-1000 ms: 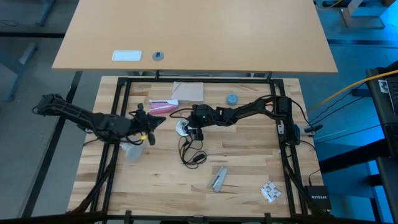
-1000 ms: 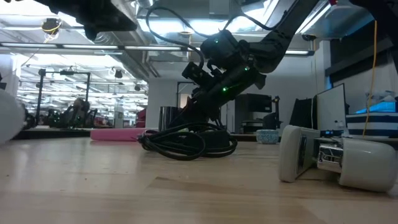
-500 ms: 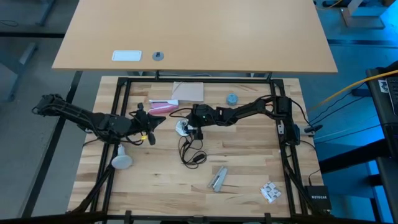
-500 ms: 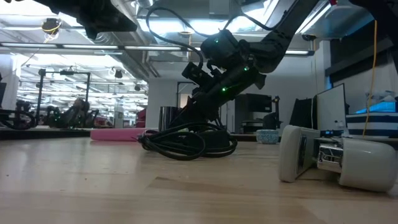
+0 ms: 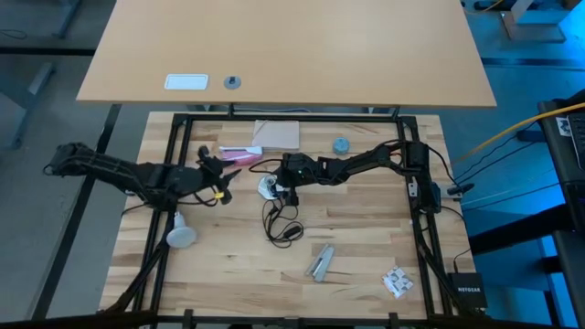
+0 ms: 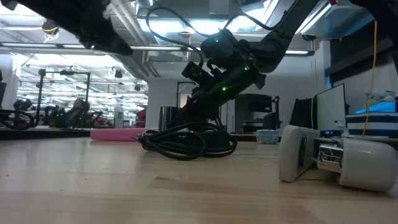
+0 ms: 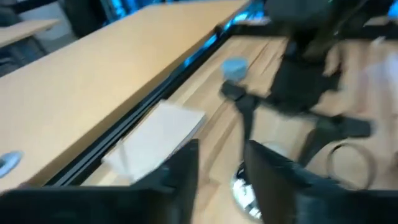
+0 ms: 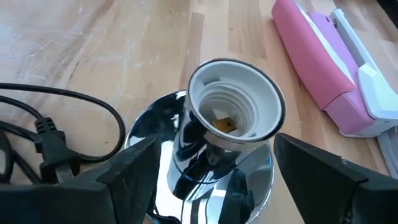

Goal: Screw lightbulb
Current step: Insert light bulb into the lamp

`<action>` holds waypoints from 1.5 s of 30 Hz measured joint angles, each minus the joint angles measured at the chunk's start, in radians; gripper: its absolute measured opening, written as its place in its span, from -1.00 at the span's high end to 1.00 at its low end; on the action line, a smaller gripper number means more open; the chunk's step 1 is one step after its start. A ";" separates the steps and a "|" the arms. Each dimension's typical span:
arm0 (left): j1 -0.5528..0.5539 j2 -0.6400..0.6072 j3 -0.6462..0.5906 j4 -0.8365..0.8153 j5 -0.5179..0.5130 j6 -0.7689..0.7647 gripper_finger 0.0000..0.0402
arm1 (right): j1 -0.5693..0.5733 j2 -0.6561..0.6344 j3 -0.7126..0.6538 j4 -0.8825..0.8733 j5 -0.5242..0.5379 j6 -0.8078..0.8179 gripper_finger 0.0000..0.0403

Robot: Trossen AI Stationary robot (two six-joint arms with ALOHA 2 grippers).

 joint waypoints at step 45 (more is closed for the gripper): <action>0.181 -0.022 0.001 0.164 0.183 -0.028 -0.11 | -0.164 -0.269 0.001 -0.175 -0.036 -0.343 -0.57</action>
